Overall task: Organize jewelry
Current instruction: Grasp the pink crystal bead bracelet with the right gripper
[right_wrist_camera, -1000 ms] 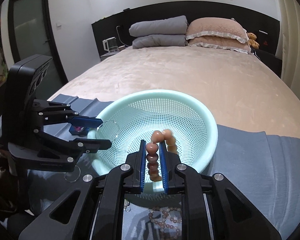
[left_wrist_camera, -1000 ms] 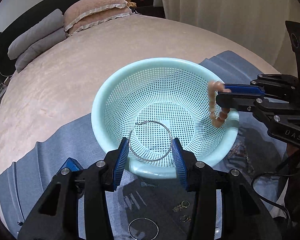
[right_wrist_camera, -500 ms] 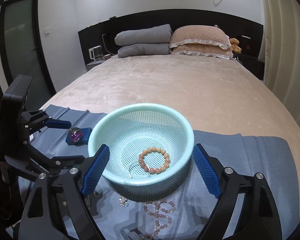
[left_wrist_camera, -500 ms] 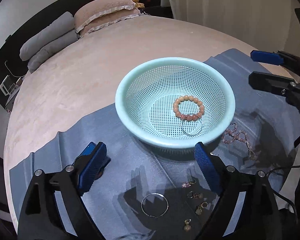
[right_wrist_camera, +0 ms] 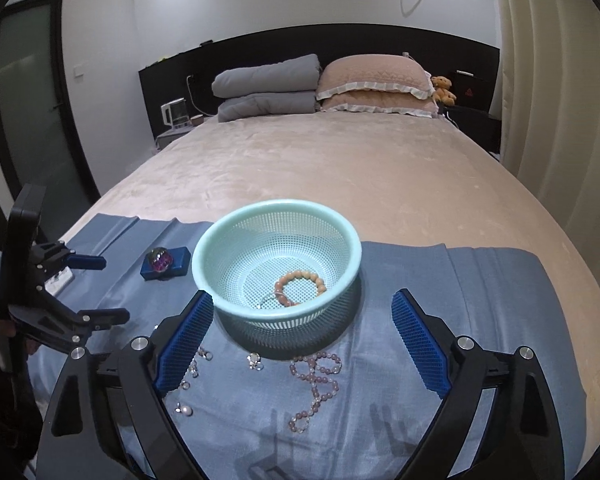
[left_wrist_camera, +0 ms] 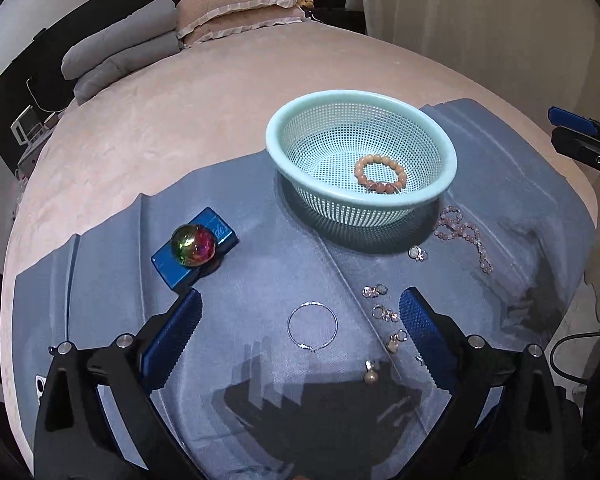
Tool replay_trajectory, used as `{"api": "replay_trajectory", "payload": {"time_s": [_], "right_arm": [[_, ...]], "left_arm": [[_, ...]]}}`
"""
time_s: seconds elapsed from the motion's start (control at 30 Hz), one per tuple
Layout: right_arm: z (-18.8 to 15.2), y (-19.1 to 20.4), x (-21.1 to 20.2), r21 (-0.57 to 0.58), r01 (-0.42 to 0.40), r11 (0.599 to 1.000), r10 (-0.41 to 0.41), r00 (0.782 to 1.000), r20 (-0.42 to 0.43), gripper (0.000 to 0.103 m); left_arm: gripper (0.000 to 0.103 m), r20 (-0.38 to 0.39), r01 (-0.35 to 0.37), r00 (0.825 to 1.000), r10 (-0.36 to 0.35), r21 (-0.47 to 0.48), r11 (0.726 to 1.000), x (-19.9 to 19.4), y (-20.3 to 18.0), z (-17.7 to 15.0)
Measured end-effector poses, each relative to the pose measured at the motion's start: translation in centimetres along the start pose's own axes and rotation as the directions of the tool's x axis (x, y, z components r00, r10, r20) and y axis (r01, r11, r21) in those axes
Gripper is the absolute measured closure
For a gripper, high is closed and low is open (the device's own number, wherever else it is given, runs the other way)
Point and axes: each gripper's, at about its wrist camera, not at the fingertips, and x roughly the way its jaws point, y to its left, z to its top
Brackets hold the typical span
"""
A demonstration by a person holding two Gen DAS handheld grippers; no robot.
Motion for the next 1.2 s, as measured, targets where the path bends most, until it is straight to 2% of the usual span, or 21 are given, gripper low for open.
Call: {"api": "replay_trajectory", "payload": {"time_s": [0.2, 0.3, 0.37, 0.47, 0.8, 1.0, 1.03, 1.1, 1.13, 1.2], "right_arm": [[-2.3, -0.5, 0.4, 0.003, 0.021, 1.000, -0.021, 0.999, -0.025, 0.017], [-3.5, 0.0, 1.7, -0.026, 0.050, 0.998, -0.052, 0.997, -0.063, 0.017], [-4.1, 0.1, 2.6, -0.037, 0.047, 0.998, -0.050, 0.995, -0.080, 0.017], [-4.8, 0.1, 3.7, -0.034, 0.043, 0.999, -0.046, 0.994, -0.097, 0.017], [-6.0, 0.1, 7.7, -0.012, 0.018, 1.000, -0.020, 0.987, -0.159, 0.018], [-7.5, -0.4, 9.8, 0.022, 0.007, 1.000, -0.002, 0.980, -0.197, 0.018], [-7.7, -0.4, 10.2, 0.023, 0.008, 1.000, -0.003, 0.979, -0.205, 0.019], [-8.2, -0.5, 11.1, 0.018, 0.031, 0.999, -0.026, 0.974, -0.225, 0.029], [-8.7, -0.6, 11.6, 0.028, 0.034, 0.999, -0.026, 0.969, -0.246, 0.030], [-9.6, -0.8, 12.7, 0.053, 0.027, 0.998, -0.011, 0.959, -0.285, 0.043]], "left_arm": [[0.006, -0.036, -0.036, 0.999, 0.036, -0.005, 0.999, 0.8, -0.1, -2.0], [0.006, -0.069, -0.079, 0.994, 0.079, 0.007, 0.997, 2.1, -0.4, -2.7], [0.006, -0.097, -0.058, 0.994, 0.058, 0.006, 0.998, 3.0, -0.5, -3.0], [0.006, -0.123, -0.072, 0.990, 0.075, 0.023, 0.997, 4.5, -0.8, -3.2], [0.006, -0.214, -0.028, 0.977, 0.017, -0.049, 0.998, 9.0, 0.1, -3.0], [0.006, -0.218, -0.012, 0.976, -0.002, -0.063, 0.998, 9.9, 0.6, -3.1], [0.006, -0.216, -0.010, 0.976, -0.004, -0.062, 0.998, 10.0, 0.7, -3.1], [0.006, -0.217, -0.006, 0.976, -0.009, -0.068, 0.998, 10.3, 0.7, -3.0], [0.005, -0.217, -0.004, 0.976, -0.013, -0.079, 0.997, 10.5, 0.9, -3.1], [0.005, -0.210, 0.010, 0.977, -0.034, -0.115, 0.993, 10.9, 1.4, -3.2]]}}
